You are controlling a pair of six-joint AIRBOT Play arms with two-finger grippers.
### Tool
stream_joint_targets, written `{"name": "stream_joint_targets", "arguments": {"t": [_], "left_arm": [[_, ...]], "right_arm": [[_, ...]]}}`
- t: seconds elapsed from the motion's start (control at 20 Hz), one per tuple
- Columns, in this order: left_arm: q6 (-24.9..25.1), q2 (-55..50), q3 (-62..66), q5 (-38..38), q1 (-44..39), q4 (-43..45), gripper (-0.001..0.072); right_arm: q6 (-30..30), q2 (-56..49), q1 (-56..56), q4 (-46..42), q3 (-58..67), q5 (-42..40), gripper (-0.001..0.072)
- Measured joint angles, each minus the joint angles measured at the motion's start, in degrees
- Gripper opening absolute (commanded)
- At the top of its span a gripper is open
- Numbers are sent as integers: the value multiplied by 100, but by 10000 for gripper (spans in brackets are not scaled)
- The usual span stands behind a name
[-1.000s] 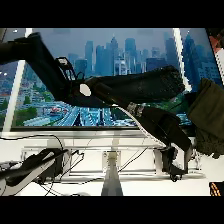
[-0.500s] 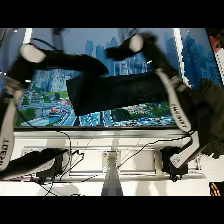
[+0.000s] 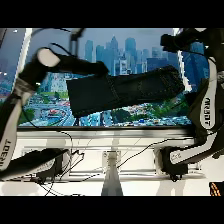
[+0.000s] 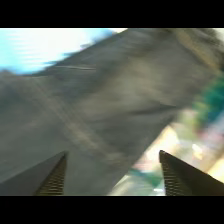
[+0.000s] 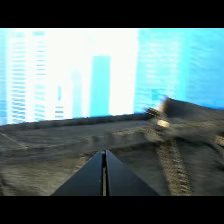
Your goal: Fold the clothes and pants, and hang the long-sleeved shirts on hangers.
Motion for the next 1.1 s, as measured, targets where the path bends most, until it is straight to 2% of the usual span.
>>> {"name": "stream_joint_targets", "arguments": {"t": [0.2, 0.35, 0.5, 0.7, 0.8, 0.9, 0.95, 1.0, 1.1], "left_arm": [[-55, 111, -337, -841, 1381, 894, 576], [28, 138, -1303, -911, 2142, 1025, 576], [243, 133, -2459, -269, 2522, 442, 582], [966, -118, -3526, 562, 2680, -839, 575], [1355, -319, -3740, 715, 2697, -1513, 391], [1690, -463, -3849, 844, 2708, -1895, 241], [1810, -509, -3862, 876, 2710, -2026, 78], [1893, -533, -3849, 909, 2721, -2055, 23], [1996, -518, -3674, 748, 2745, -1974, 22]], "right_arm": [[-92, 20, -90, 28, -7, 140, 25], [-116, 15, 7, 24, -7, 125, 25], [-188, -26, 168, 39, -7, 83, 25], [-345, -98, 415, 39, -33, 15, 25], [-378, -120, 555, 35, -111, -94, 25], [-398, -129, 715, 39, -240, -216, 25], [-407, -133, 793, 44, -319, -273, 25], [-413, -138, 892, 44, -435, -382, 25], [-417, -138, 1095, 96, -684, -605, 24]]}}
